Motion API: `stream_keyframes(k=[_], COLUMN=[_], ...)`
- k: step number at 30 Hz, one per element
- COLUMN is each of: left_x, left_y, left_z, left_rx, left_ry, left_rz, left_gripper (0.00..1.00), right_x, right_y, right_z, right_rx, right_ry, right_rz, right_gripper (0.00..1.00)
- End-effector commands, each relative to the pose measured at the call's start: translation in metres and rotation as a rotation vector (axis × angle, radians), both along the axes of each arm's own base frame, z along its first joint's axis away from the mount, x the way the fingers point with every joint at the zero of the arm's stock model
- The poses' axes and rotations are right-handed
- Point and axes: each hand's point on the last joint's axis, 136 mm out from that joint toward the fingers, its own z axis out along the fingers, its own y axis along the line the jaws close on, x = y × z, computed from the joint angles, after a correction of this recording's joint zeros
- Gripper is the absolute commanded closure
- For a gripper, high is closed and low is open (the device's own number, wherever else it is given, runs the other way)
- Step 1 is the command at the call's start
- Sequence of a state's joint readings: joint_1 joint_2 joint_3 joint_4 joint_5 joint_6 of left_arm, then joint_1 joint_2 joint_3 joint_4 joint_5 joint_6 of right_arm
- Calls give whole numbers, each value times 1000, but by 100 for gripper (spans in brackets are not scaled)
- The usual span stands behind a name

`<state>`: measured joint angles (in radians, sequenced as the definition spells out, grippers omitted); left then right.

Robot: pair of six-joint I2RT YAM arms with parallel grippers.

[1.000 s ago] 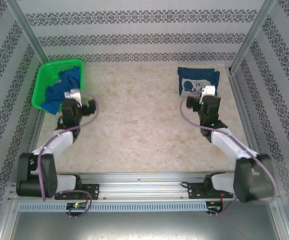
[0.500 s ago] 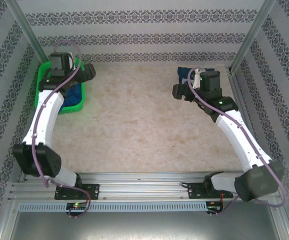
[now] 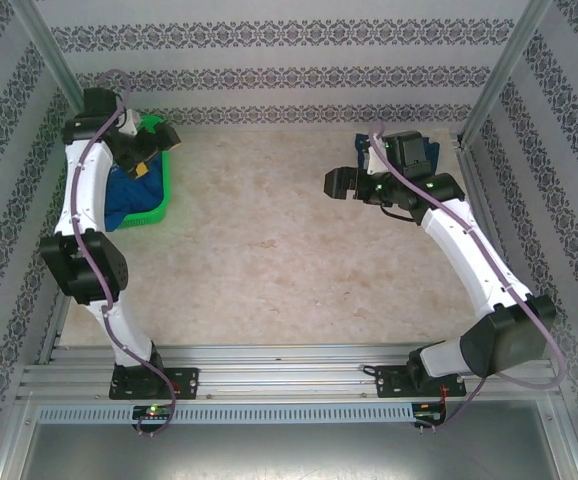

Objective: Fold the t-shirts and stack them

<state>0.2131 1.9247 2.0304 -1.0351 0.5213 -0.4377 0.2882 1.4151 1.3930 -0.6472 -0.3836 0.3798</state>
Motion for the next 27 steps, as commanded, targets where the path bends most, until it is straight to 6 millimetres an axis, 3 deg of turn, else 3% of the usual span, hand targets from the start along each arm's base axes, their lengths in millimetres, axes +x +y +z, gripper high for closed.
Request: stream_keyframes(k=[1,7,14,21,27], left_x=[-2,7,10,2,4], left_y=[11,60,97,121,124], left_z=[-10,-39,-84,-126,-151], left_rx=[-96,3,171,306,396], left_ry=[78,174,322,451,504], left_rz=[25,99,142,178,156], left_gripper=[0,1,4,7,14], right_x=[-12,-18,-20,-26,-31], right_y=[14,19,29,46,59], right_z=[2,-1,-14,-20,-20], right_rx=[33,35,30,24,9], right_ry=[38,54,89,105,98], right_rz=[40,39,35,63,86], right_gripper=[2,2,2,2,2])
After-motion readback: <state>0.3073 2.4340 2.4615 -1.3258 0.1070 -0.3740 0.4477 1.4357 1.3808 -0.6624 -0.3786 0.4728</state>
